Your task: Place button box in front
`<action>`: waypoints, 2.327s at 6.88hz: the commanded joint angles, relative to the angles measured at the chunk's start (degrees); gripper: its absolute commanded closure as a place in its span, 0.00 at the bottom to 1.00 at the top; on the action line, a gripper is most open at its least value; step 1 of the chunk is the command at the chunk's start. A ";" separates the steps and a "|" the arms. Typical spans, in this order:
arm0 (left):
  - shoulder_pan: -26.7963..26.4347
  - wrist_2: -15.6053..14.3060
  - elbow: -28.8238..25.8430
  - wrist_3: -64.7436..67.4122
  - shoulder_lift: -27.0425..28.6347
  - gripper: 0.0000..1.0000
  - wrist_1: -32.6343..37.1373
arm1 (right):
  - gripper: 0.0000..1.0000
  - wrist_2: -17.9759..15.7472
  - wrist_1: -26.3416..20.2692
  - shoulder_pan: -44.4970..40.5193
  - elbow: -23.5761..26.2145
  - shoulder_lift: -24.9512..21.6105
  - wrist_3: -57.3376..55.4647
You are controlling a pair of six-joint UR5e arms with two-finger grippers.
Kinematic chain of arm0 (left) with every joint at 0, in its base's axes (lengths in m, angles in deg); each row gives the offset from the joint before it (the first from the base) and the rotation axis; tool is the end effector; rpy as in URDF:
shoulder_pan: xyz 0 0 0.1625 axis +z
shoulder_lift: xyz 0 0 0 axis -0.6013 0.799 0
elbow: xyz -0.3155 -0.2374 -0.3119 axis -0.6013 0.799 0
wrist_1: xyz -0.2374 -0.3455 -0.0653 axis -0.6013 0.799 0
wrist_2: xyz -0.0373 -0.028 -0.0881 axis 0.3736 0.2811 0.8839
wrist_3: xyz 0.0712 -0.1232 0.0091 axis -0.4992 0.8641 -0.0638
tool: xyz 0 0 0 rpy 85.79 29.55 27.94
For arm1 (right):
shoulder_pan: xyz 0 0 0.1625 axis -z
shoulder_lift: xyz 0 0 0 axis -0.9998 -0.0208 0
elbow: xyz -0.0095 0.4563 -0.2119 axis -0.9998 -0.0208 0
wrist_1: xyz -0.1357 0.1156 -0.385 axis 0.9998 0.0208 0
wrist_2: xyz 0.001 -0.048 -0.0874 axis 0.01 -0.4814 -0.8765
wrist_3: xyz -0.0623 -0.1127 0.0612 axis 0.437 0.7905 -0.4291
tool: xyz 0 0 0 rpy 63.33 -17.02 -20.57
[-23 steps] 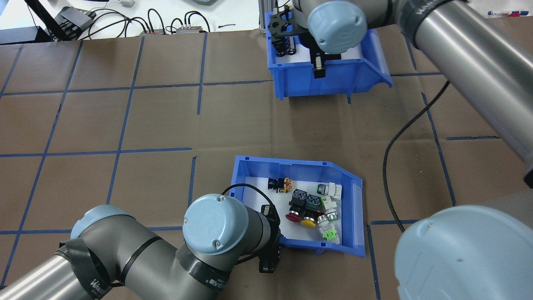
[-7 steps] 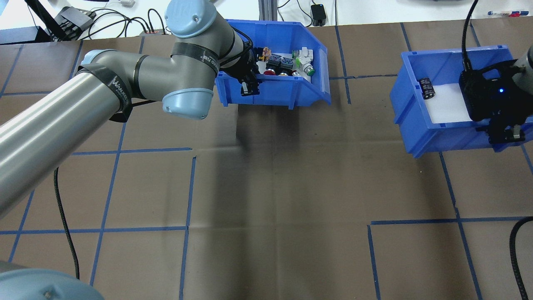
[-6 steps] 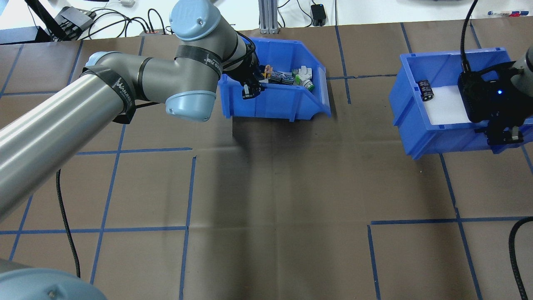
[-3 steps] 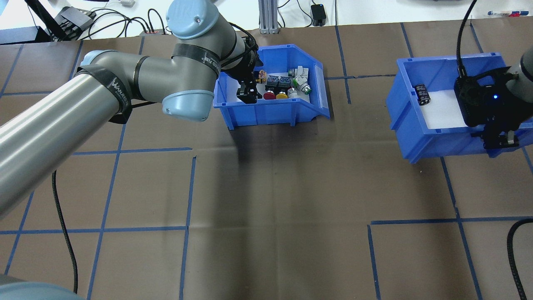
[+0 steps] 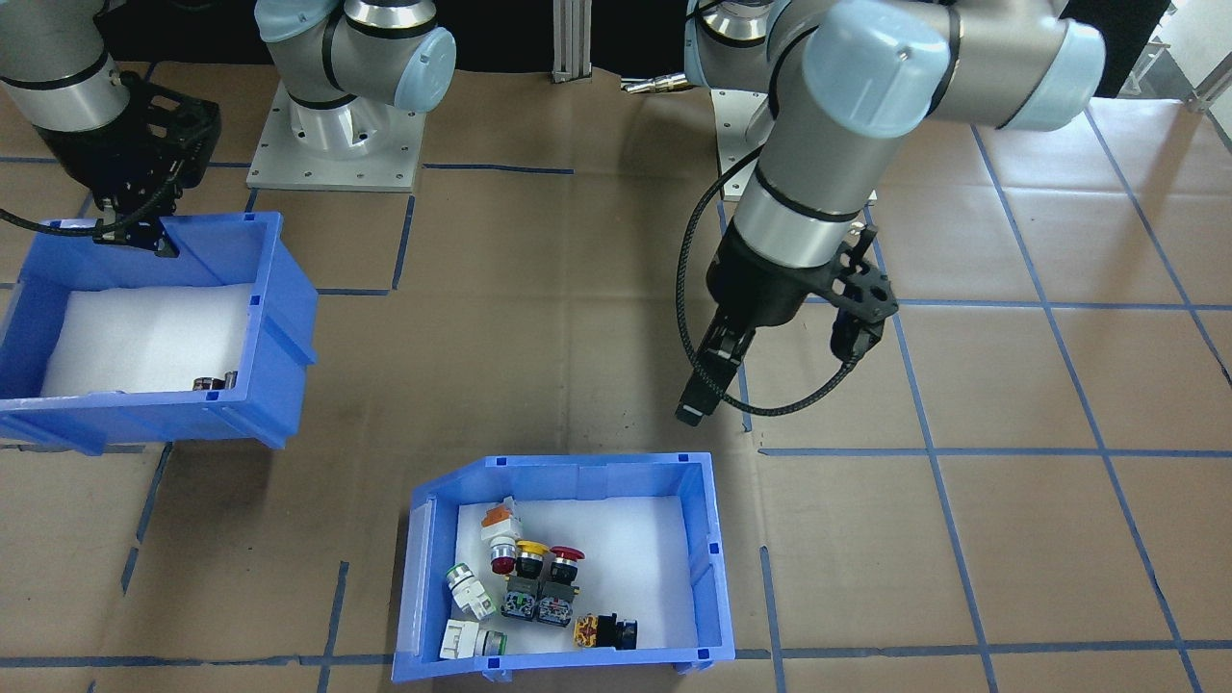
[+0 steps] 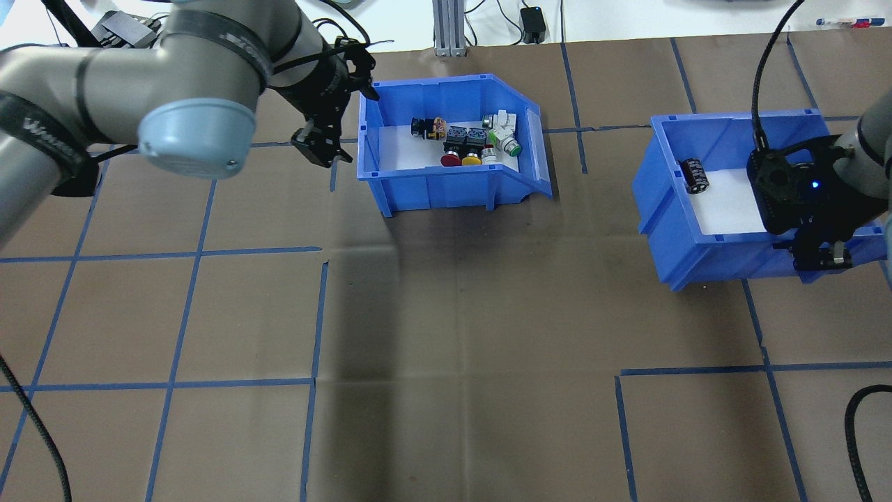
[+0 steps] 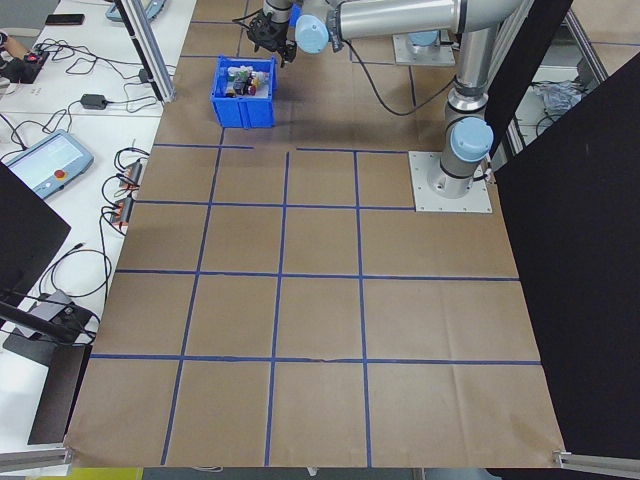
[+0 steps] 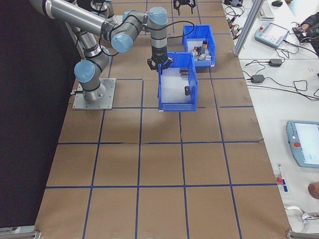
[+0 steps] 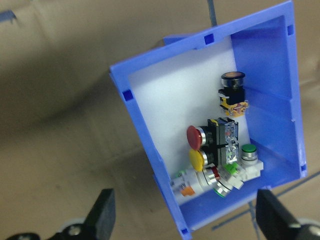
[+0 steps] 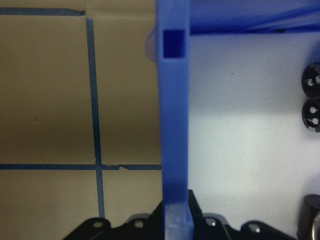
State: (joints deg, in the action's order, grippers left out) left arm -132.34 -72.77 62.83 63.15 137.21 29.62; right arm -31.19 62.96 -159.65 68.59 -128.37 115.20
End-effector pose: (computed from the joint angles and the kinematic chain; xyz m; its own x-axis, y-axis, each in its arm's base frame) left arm -0.2121 -0.5840 0.4689 -0.4950 -0.8282 0.2628 -0.8496 0.5247 0.0536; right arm -0.0102 -0.4034 0.4254 0.0188 -0.9990 0.0393 -0.9955 -0.0150 0.0931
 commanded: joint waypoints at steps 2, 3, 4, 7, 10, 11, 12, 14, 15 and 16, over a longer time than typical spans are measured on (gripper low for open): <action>4.05 -6.72 0.38 -34.40 -7.30 0.00 14.44 | 0.98 -0.07 0.50 -11.35 5.40 -2.71 -12.22; 5.45 -7.45 0.47 -43.91 -9.84 0.00 18.92 | 0.98 -0.77 0.59 -18.72 6.36 -2.44 -20.46; 6.16 -7.89 0.90 -56.97 -12.21 0.00 20.96 | 0.98 -0.95 0.76 -23.24 7.85 -2.35 -25.59; 6.43 -8.59 0.99 -76.38 -14.60 0.00 25.82 | 0.98 -1.30 8.65 -34.66 11.11 1.31 -39.57; 11.25 -10.18 0.99 -77.23 -16.79 0.00 29.68 | 0.98 -5.95 15.87 -47.51 10.85 7.22 -49.62; 11.26 -10.18 0.99 -76.45 -17.67 0.00 29.25 | 0.98 -6.40 17.10 -49.45 10.85 7.40 -50.25; 11.35 -9.83 0.82 -76.61 -17.86 0.00 29.68 | 0.98 -6.23 17.29 -51.13 10.76 7.49 -52.60; 11.53 -9.83 0.91 -77.14 -17.69 0.00 29.60 | 0.98 -5.70 17.38 -52.64 9.46 7.84 -53.59; 11.53 -10.26 0.91 -77.23 -17.77 0.00 29.42 | 0.98 -5.70 17.20 -52.99 8.31 10.54 -54.72; 11.53 -10.35 0.91 -77.23 -17.86 0.00 29.25 | 0.98 -5.87 19.03 -54.21 7.61 12.83 -55.87</action>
State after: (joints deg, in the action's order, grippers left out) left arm -120.82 -82.96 63.73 -14.04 119.42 59.08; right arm -36.98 80.62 -212.71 77.22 -118.20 60.65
